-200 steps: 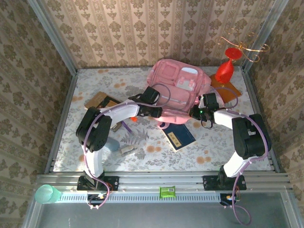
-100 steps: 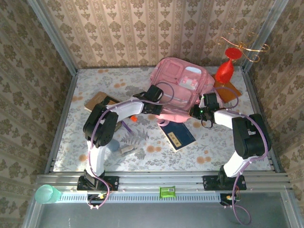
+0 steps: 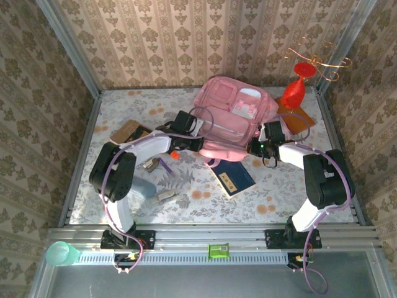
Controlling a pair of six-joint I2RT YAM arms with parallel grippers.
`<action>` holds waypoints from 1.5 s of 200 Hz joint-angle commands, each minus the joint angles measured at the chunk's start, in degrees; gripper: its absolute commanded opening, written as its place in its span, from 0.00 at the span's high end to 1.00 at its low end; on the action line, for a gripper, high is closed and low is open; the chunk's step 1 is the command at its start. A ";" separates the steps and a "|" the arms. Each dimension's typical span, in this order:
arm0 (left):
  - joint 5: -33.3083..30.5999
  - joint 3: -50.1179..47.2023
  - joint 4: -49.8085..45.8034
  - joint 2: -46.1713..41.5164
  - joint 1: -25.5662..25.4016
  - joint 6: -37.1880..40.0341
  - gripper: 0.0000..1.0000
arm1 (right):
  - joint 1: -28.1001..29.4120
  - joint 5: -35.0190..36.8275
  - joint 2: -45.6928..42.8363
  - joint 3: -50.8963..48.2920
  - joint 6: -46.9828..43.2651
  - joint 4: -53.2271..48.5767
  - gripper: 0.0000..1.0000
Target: Pack the student bag
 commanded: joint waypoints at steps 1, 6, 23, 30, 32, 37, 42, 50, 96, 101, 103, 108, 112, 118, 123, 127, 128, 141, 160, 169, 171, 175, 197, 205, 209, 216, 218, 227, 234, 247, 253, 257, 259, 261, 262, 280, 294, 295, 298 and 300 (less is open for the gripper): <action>6.69 -4.01 -3.06 -4.99 2.17 -0.23 1.00 | -1.29 9.07 -0.24 3.26 -2.96 -4.99 1.00; 7.56 -4.72 -3.07 -5.46 2.34 -0.14 1.00 | -1.33 9.48 -0.03 3.88 -3.21 -5.50 1.00; 12.22 -6.32 -2.67 -6.35 3.22 -0.36 1.00 | -1.42 9.69 0.71 5.79 -3.65 -6.64 1.00; 14.44 -6.71 -2.53 -6.61 3.44 -0.39 1.00 | -1.34 9.55 1.29 7.01 -3.98 -7.51 1.00; 15.12 -6.93 -2.37 -6.69 3.45 -0.34 1.00 | -1.33 9.57 1.50 7.32 -4.05 -7.87 1.00; 16.43 -7.26 -1.87 -6.79 3.45 -0.42 1.00 | -1.26 9.51 1.90 8.15 -4.06 -8.67 1.00; 17.65 -7.76 -1.17 -7.01 3.38 -0.70 1.00 | -1.25 9.37 2.13 8.72 -4.05 -9.05 1.00; 18.71 -8.46 0.04 -7.19 3.36 -1.49 1.00 | -1.16 8.79 2.42 9.05 -3.79 -8.83 1.00; 13.51 -8.93 2.10 -6.92 3.36 -2.77 1.00 | -1.07 6.29 2.54 11.81 -3.85 -11.27 0.87; 12.78 -8.87 2.15 -6.75 3.28 -3.00 1.00 | -1.07 6.28 2.18 11.93 -4.00 -11.60 0.84; 12.50 -8.83 2.14 -6.75 3.23 -3.11 1.00 | -1.07 6.25 2.04 11.92 -4.04 -11.84 0.83; 11.48 -8.85 2.10 -6.70 3.12 -3.27 1.00 | -1.07 6.19 1.57 11.85 -3.97 -12.15 0.80; 10.62 -8.91 2.16 -6.79 3.02 -3.32 1.00 | -1.07 6.15 1.13 11.68 -3.96 -12.26 0.78; 9.78 -9.04 2.49 -6.88 2.78 -3.51 1.00 | -0.98 5.98 0.43 11.21 -3.85 -12.35 0.74; 9.11 -9.28 2.77 -7.16 2.47 -3.69 1.00 | -0.90 5.89 -0.18 10.80 -3.64 -12.47 0.71; 8.40 -9.38 3.08 -7.38 2.19 -3.87 1.00 | -0.82 5.88 -0.64 10.34 -3.56 -12.54 0.69; 8.08 -9.48 3.17 -7.44 2.07 -3.89 1.00 | -0.77 5.84 -0.77 10.25 -3.54 -12.56 0.68; 5.13 -9.93 3.97 -8.28 0.79 -4.01 0.97 | -0.34 5.93 -2.58 8.87 -3.17 -13.28 0.62; 2.76 -10.30 5.10 -8.91 -1.16 -4.60 0.85 | 0.74 7.20 -6.29 6.16 -2.75 -14.20 0.55; 1.82 -10.53 5.64 -8.92 -2.02 -5.13 0.81 | 1.44 7.87 -8.08 4.92 -2.08 -14.40 0.45; 1.72 -10.56 5.74 -8.91 -2.18 -5.31 0.80 | 1.65 7.89 -8.69 4.65 -1.82 -14.41 0.43; 1.54 -10.62 6.01 -8.91 -2.53 -5.62 0.77 | 2.08 7.79 -9.51 4.05 -1.32 -14.24 0.41; 0.19 -11.12 7.57 -9.09 -4.15 -7.26 0.67 | 5.80 5.87 -11.99 0.54 2.84 -11.78 0.28; -0.62 -10.99 7.62 -8.87 -4.59 -7.77 0.64 | 7.50 5.67 -12.08 -0.43 4.47 -10.35 0.24; -1.22 -10.70 7.37 -8.65 -4.74 -8.14 0.62 | 8.27 5.85 -11.89 -0.71 5.31 -9.85 0.21; -2.61 -10.31 6.70 -8.16 -4.94 -8.60 0.60 | 9.31 6.54 -11.20 -1.04 6.61 -8.93 0.17; -3.08 -10.18 6.46 -8.06 -5.02 -8.77 0.60 | 9.50 6.77 -11.00 -1.13 6.99 -8.67 0.15; -5.03 -9.30 5.18 -7.23 -5.20 -9.39 0.58 | 10.16 8.30 -9.61 -1.40 8.28 -7.69 0.12; -5.71 -8.74 4.52 -6.69 -5.40 -9.69 0.57 | 10.35 9.02 -8.66 -1.73 9.43 -6.68 0.11; -5.96 -8.18 4.69 -5.79 -5.65 -10.19 0.55 | 10.33 9.49 -7.44 -2.77 11.16 -3.15 0.10; -5.94 -7.93 4.91 -5.45 -5.84 -10.17 0.55 | 10.32 9.13 -6.90 -3.06 11.65 -1.12 0.10; -6.02 -7.62 4.96 -5.16 -5.93 -10.25 0.55 | 10.35 8.67 -6.51 -3.18 11.91 0.26 0.10; -6.15 -7.40 5.00 -5.03 -6.01 -10.24 0.55 | 10.33 8.36 -6.25 -3.20 12.01 0.97 0.10; -6.25 -7.32 5.01 -4.87 -6.04 -10.23 0.55 | 10.31 8.11 -6.09 -3.20 12.16 1.43 0.10; -6.28 -7.22 5.01 -4.78 -6.13 -10.23 0.55 | 10.29 7.96 -6.01 -3.21 12.23 1.59 0.10; -6.87 -5.54 5.18 -3.24 -6.38 -9.93 0.55 | 10.34 5.66 -4.15 -2.87 13.17 6.06 0.16; -7.23 -3.87 4.86 -1.97 -6.63 -9.60 0.56 | 10.36 4.67 -3.15 -2.55 13.38 7.64 0.30; -7.29 -3.78 4.85 -1.88 -6.60 -9.57 0.56 | 10.31 4.62 -3.08 -2.57 13.41 7.73 0.31; -7.37 -3.49 4.79 -1.64 -6.66 -9.54 0.56 | 10.32 4.51 -3.02 -2.48 13.40 7.97 0.34; -7.41 -3.33 4.76 -1.51 -6.72 -9.53 0.56 | 10.35 4.31 -3.02 -2.50 13.41 8.23 0.36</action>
